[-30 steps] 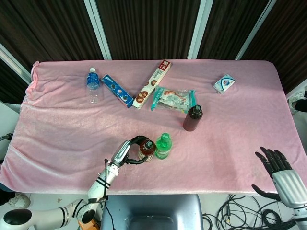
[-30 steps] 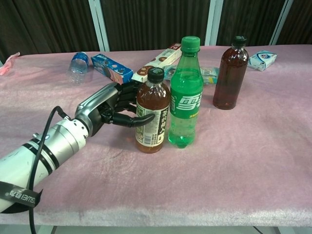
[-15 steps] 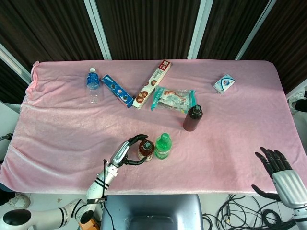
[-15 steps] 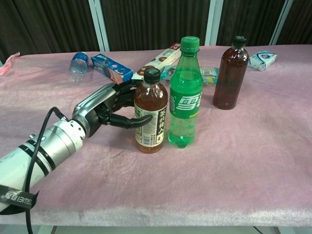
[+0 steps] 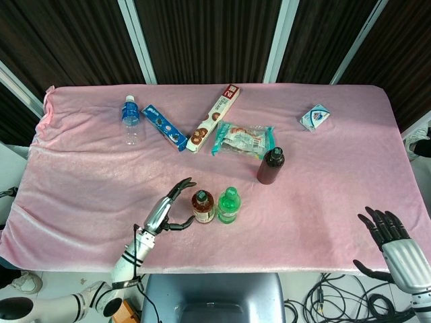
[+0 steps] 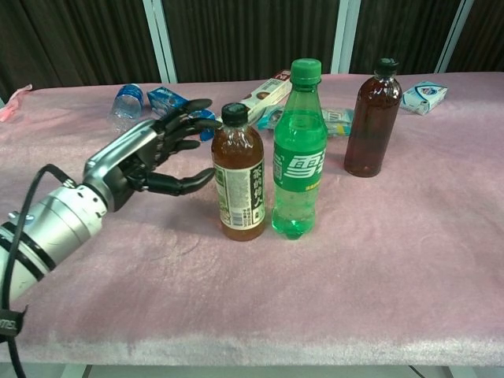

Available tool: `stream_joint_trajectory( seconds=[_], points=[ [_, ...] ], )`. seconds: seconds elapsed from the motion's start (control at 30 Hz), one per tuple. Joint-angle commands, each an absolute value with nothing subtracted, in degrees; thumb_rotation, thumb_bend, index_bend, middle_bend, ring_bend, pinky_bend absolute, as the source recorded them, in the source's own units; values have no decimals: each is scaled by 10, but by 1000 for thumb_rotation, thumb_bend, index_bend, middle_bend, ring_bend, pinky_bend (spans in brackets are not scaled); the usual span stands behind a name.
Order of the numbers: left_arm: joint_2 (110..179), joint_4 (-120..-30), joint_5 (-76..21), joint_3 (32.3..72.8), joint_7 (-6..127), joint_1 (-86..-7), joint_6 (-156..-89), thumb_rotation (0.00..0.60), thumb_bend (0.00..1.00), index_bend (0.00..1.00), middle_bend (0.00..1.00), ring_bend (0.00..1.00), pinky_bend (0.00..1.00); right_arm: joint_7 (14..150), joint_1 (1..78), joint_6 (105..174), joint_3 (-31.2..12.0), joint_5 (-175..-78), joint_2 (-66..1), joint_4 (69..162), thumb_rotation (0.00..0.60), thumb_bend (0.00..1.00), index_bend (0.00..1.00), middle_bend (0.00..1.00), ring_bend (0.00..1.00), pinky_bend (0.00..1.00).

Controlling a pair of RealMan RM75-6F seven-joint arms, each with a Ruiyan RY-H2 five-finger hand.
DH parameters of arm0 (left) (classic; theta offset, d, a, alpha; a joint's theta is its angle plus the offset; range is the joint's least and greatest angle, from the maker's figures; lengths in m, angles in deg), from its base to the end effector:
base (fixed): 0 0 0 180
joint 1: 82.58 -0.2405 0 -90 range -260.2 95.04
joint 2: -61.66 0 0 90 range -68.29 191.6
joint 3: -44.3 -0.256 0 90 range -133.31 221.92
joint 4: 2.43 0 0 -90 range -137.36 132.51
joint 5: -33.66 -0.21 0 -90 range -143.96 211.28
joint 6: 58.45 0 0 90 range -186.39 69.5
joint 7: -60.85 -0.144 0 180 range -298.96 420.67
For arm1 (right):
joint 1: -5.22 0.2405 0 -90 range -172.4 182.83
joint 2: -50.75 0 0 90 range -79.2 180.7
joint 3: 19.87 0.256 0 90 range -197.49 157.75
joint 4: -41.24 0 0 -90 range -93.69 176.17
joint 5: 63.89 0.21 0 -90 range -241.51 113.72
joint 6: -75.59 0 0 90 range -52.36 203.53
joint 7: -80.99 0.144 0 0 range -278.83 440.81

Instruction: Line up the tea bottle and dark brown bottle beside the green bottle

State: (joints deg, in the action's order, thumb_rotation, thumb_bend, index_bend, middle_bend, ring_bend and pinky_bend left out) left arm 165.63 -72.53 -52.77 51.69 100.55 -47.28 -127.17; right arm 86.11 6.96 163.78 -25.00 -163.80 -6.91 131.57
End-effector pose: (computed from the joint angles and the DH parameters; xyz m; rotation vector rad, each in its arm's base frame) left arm -0.1406 0.3007 -0.0626 -1.5081 -1.6839 -1.7244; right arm -0.3115 -0.1316 0.1724 1.6248 -0.8882 0.8786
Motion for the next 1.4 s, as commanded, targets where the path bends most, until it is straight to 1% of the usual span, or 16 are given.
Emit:
stream_joint_trajectory(
  seconds=[0.03,0.23,0.37,0.47,0.57,0.6,0.63,0.7,0.8,0.93,1.1,1.23,1.4],
  points=[
    [1625,-743,-539,503,1001,-496,-1299,600,334,7,113,18,81,859,70,1637,-249,-1636,-70,1316,600,327,0,0,0,33],
    [1571,-783,-563,468,1023,-528,-1333,600,333,1,113,17,74,847,71,1634,-248,-1637,-74,1320,600,327,0,0,0,34],
    [1517,-797,-595,438,1012,-554,-1370,600,333,0,116,19,64,846,72,1631,-247,-1635,-74,1321,600,327,0,0,0,33],
    [1503,-800,-602,431,1005,-559,-1377,600,333,0,126,21,66,846,72,1631,-247,-1634,-74,1321,600,327,0,0,0,33],
    [1419,-802,-623,392,917,-593,-1406,600,332,0,136,22,44,846,75,1623,-243,-1622,-75,1322,600,327,0,0,0,33],
    [1369,-784,-586,384,808,-641,-1433,600,332,0,134,20,30,850,82,1610,-237,-1613,-79,1322,600,327,0,0,0,33],
    [1351,-797,-547,389,728,-682,-1465,600,333,0,130,13,15,859,94,1592,-229,-1600,-84,1320,600,327,0,0,0,33],
    [1347,-830,-488,409,628,-727,-1505,600,333,0,121,1,2,858,113,1565,-212,-1578,-92,1315,600,327,0,0,0,33],
    [1355,-836,-459,423,574,-755,-1534,600,333,0,110,0,0,865,148,1518,-183,-1540,-101,1317,600,327,0,0,0,33],
    [1355,-835,-466,416,571,-765,-1522,600,333,0,98,0,0,875,203,1454,-136,-1484,-125,1302,600,327,0,0,0,32],
    [1360,-830,-480,420,557,-769,-1517,600,332,0,82,0,0,930,267,1368,-98,-1436,-158,1272,600,327,0,0,0,32],
    [1362,-828,-485,425,557,-772,-1514,600,334,0,76,0,0,964,305,1312,-80,-1405,-176,1249,600,327,0,0,0,32],
    [1361,-827,-488,433,558,-775,-1509,600,333,0,78,0,0,994,347,1241,-69,-1375,-193,1234,600,327,0,0,0,32]
  ],
)
